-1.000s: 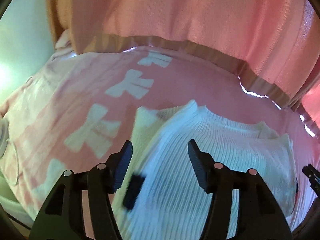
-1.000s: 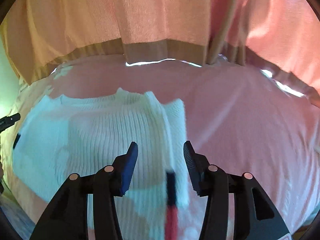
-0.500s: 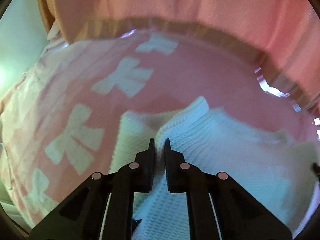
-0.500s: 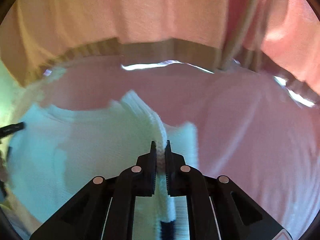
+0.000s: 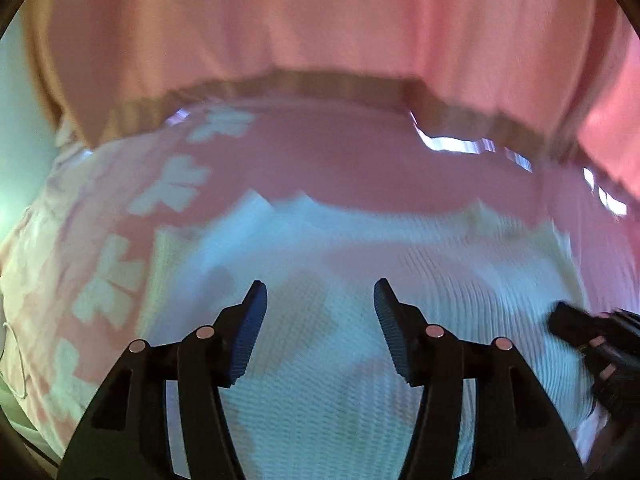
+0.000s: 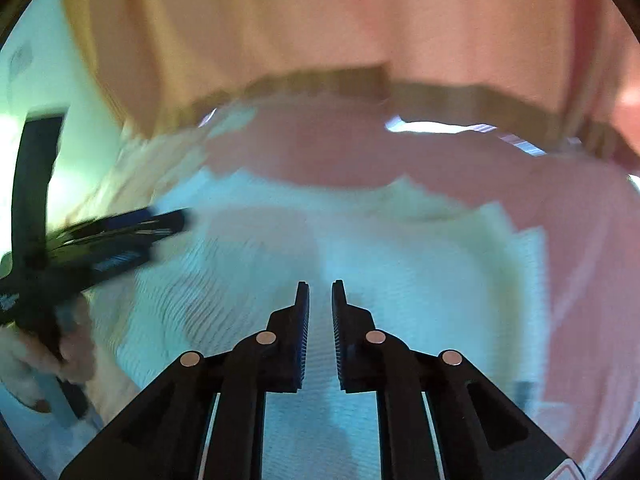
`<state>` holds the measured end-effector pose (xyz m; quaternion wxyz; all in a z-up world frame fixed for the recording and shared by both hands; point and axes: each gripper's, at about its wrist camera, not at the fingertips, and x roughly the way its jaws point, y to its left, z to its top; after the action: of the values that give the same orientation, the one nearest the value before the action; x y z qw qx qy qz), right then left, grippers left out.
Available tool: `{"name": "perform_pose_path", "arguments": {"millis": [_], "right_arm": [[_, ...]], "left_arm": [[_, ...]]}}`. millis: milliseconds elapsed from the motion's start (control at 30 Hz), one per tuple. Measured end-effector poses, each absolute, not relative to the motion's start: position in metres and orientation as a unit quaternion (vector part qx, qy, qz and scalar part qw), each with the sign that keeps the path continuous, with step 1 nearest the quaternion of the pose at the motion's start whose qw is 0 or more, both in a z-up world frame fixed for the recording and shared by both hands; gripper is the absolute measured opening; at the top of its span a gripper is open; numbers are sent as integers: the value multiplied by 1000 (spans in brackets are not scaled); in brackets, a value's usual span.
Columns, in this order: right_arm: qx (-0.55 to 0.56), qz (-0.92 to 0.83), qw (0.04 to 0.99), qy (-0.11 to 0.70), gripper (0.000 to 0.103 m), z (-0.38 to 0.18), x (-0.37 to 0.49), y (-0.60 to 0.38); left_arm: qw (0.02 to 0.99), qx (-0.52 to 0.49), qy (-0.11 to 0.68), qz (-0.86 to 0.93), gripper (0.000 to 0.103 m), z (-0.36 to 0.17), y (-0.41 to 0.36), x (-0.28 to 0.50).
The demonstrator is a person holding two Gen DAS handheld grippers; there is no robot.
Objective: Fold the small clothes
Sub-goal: 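Smooth the folded sweater with both open grippers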
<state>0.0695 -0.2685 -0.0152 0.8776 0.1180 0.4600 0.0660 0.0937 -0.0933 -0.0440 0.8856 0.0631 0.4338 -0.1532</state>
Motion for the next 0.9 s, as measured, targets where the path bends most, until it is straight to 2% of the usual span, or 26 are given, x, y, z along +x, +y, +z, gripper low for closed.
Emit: {"name": "perform_pose_path", "arguments": {"millis": [100,167,367,400,500,633,833,900], "right_arm": [[83,43,862,498,4,-45,78,-262],[114,19,857,502,0,-51,77,-291],[209,-57,848,484,1,-46,45,-366],[186,-86,851,483,8,-41,38,-361],[165,-36,864,475,8,-30,27,-329],[89,-61,849,518,0,-45,27,-318],[216,-118,835,492,0,-35,-2,-384],[188,-114,841,494,6,-29,-5,-372]], "left_arm": [[863,86,476,-147,54,-72,-108,98],[867,93,468,-145,57,-77,-107,98],[872,121,450,-151,57,-77,-106,88],[873,127,447,-146,57,-77,-107,87],[875,131,445,-141,58,-78,-108,85],[876,131,444,-138,58,-78,-108,81],[874,130,446,-142,60,-75,-98,73],[875,133,444,-139,61,-75,-97,70]]}}
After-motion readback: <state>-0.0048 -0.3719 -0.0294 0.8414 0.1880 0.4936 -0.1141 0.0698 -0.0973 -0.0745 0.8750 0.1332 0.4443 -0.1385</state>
